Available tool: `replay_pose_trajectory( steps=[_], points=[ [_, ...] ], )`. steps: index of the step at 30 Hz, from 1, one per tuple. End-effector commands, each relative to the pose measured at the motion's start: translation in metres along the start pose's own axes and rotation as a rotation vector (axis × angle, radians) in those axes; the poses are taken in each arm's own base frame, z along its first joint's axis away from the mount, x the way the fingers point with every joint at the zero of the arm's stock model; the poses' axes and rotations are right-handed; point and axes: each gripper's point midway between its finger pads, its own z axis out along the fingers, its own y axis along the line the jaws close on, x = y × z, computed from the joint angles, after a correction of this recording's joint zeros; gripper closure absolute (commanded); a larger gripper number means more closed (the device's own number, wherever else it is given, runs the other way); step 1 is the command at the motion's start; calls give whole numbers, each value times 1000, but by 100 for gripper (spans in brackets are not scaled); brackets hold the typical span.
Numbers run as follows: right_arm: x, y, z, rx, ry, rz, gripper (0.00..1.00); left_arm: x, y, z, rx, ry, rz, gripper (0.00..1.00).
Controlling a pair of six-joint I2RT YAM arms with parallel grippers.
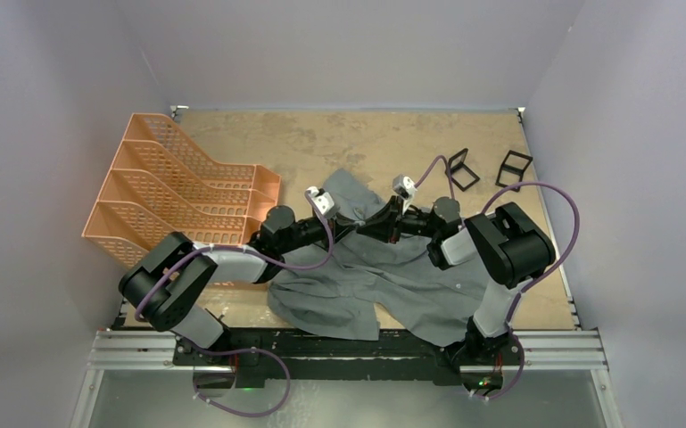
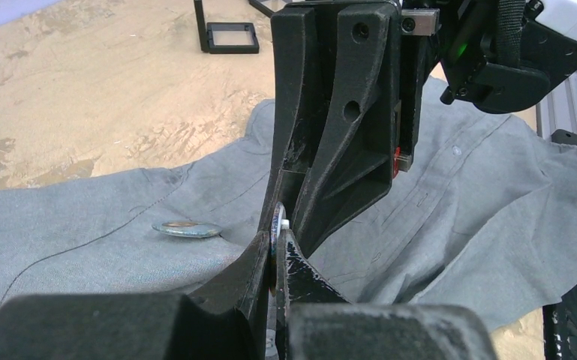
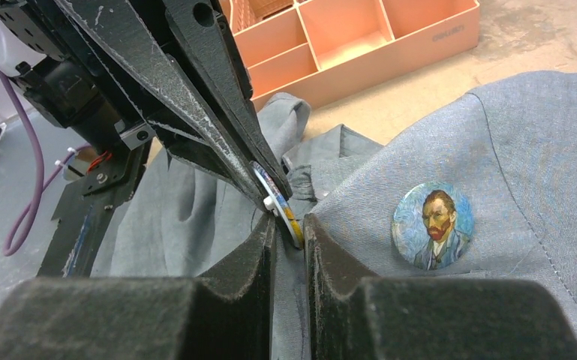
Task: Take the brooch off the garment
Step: Remove the brooch from the clothes.
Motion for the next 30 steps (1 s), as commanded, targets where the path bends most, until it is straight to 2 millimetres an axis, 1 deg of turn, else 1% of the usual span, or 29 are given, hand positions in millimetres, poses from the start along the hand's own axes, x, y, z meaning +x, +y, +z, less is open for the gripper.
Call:
replay_pose_trajectory(
  steps=[1,4,6,14,19,22,25,30],
  points=[
    [-86,35,1,-120,-256,-499,94,-18,-9,4,53,-25,25,96],
    [-86,35,1,-121,-256,-501,97,-20,-6,2,37,-27,24,86],
    [-85,34,2,-121,-255,-496,97,-21,-4,0,21,-28,28,83],
    [-83,30,3,-115,-253,-484,100,-27,3,-8,-23,-32,51,81],
    [-81,29,3,-118,-248,-480,100,-27,10,-13,-47,-28,51,80],
    [-81,29,4,-122,-245,-479,100,-28,14,-15,-54,-31,47,78],
    [-80,30,4,-127,-243,-482,100,-28,13,-15,-31,-30,42,76],
    [-80,32,3,-138,-237,-488,100,-19,10,-12,29,2,25,76]
  ],
)
